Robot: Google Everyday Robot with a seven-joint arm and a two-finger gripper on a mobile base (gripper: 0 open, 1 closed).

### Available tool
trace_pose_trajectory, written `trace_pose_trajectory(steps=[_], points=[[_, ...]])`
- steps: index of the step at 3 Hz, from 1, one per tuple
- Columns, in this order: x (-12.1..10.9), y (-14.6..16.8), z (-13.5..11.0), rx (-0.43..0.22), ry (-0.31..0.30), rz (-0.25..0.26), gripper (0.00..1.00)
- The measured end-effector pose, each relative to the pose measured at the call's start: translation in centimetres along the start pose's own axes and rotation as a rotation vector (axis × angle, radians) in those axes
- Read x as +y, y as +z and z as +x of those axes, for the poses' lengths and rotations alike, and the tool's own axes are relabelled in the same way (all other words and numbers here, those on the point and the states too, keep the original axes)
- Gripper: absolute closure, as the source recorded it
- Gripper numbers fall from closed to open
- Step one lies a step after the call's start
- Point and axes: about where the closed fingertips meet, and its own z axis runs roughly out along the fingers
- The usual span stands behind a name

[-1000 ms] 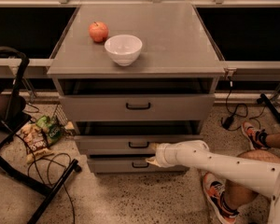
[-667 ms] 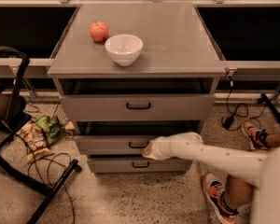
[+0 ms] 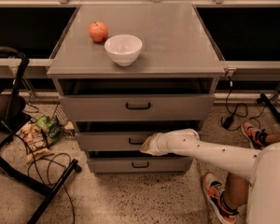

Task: Close middle drawer

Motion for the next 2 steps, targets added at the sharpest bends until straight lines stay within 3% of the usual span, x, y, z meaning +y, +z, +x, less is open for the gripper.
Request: trace_pose_trajectory(steps=[1,2], points=[[4.5,-4.0,-3.1,0.006,-0.071,-0.121,1.0],[10.1,-10.6,-7.4,0.03,-0.173,-0.269,1.0]])
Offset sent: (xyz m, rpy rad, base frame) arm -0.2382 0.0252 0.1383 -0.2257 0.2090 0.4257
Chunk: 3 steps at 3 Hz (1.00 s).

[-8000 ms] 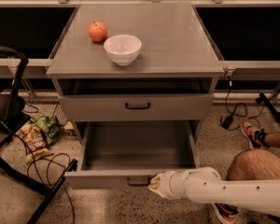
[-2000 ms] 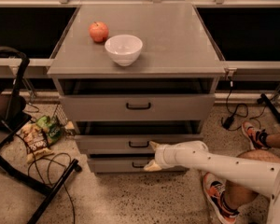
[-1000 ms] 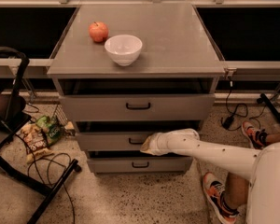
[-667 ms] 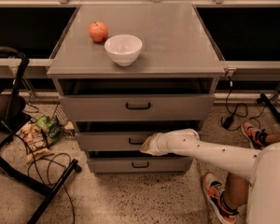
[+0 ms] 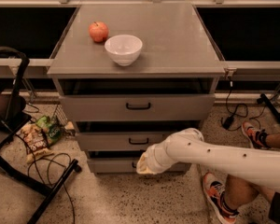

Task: Close middle drawer

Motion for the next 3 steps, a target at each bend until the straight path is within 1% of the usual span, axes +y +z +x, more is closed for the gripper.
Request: trace_pose_trajectory(steps=[1,2,3], points=[[5.0,-5.2,-3.5,0.088,-0.067,-0.124,1.0],[7.0,-10.6,-4.3,0.228,-0.056,-0.135,1.0],[3.9,-18.6,-3.9,0.448,0.006,-0.025,1.0]])
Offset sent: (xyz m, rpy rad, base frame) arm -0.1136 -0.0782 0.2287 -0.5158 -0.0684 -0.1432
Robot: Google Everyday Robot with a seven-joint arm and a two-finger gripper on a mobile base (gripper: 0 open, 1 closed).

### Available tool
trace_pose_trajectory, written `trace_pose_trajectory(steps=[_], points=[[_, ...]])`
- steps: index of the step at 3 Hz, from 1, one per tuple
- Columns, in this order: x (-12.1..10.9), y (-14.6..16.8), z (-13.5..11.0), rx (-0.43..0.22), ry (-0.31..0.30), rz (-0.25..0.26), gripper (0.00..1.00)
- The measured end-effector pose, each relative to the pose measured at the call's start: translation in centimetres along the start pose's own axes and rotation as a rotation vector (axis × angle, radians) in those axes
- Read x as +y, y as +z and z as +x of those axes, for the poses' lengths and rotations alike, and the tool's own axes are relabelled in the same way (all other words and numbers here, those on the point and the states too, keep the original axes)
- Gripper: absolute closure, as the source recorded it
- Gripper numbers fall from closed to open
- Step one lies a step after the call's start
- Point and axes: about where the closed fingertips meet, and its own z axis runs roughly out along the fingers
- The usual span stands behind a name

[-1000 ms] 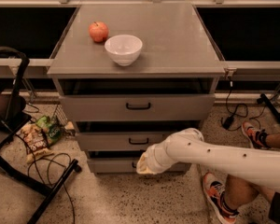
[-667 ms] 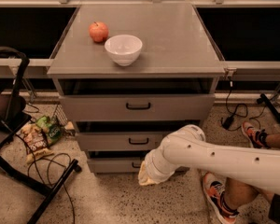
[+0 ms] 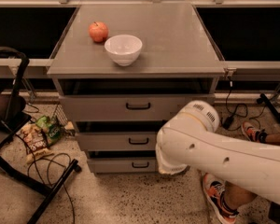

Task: Close middle drawer

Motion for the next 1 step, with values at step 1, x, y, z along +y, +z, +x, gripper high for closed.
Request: trace_pose_trajectory(steps=[1], points=[[-4.14,-5.9,5.55,0.183,0.143,0.138,1.0]])
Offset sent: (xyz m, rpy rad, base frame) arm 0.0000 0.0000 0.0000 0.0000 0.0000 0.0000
